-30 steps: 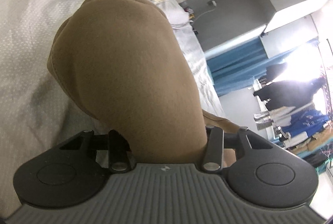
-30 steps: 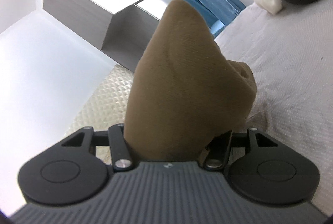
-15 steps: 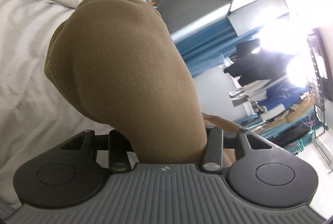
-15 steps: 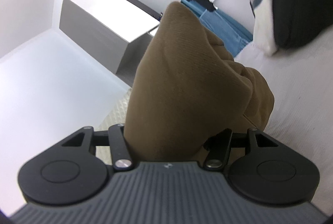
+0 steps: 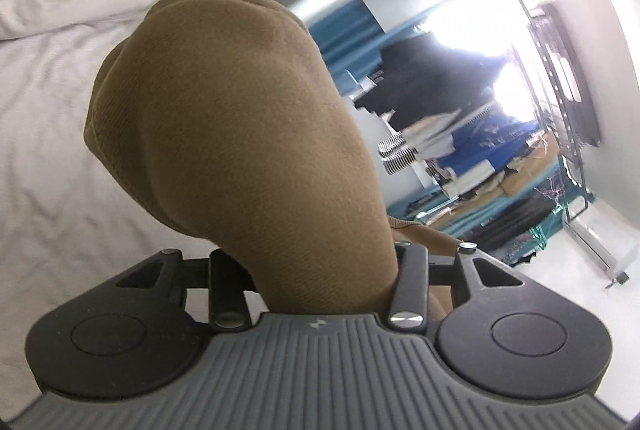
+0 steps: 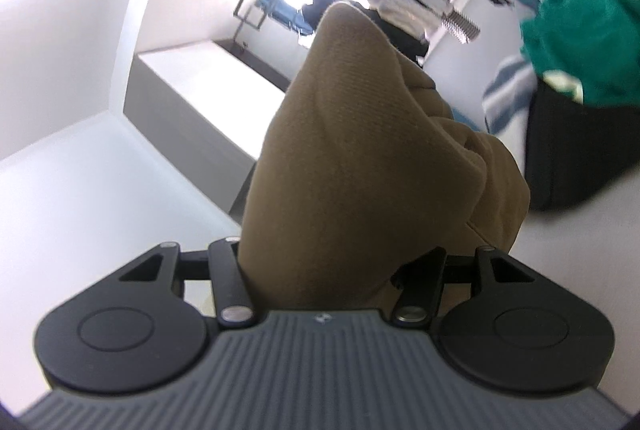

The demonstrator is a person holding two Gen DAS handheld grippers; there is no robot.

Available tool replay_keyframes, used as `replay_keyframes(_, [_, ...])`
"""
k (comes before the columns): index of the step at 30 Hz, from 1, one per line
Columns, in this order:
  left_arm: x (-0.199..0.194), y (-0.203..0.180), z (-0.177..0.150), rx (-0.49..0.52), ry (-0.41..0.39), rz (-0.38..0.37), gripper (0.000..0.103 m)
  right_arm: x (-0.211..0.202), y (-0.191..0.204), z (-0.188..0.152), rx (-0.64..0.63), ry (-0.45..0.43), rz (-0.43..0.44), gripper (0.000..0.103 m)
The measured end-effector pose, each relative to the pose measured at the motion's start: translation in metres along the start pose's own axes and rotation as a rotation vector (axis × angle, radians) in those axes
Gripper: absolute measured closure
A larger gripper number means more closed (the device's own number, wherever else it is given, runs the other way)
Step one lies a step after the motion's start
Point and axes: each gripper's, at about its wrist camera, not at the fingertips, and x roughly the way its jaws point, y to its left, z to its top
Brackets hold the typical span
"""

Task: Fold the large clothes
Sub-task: 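Lift the hoodie bundle with both grippers and carry it toward the clothes pile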

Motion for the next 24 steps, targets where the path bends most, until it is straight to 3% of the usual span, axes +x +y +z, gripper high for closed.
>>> replay_keyframes(7, [0.096, -0.073, -0.006, 0.059, 0.08, -0.045, 0.054, 0.009, -0.029, 0.067, -0.006, -0.079, -0.049, 0.045])
replay_keyframes(14, [0.216, -0.114, -0.045, 0.091, 0.175, -0.076, 0.054, 0.001, -0.082, 0.113, 0.005, -0.156, -0.136, 0.045])
replay_keyframes(19, [0.299, -0.111, -0.093, 0.119, 0.259, -0.07, 0.054, -0.013, -0.139, 0.122, 0.028, -0.184, -0.222, 0.045])
replay_keyframes(24, [0.355, -0.074, -0.139, 0.122, 0.332, -0.061, 0.054, -0.03, -0.187, 0.101, 0.044, -0.168, -0.299, 0.045])
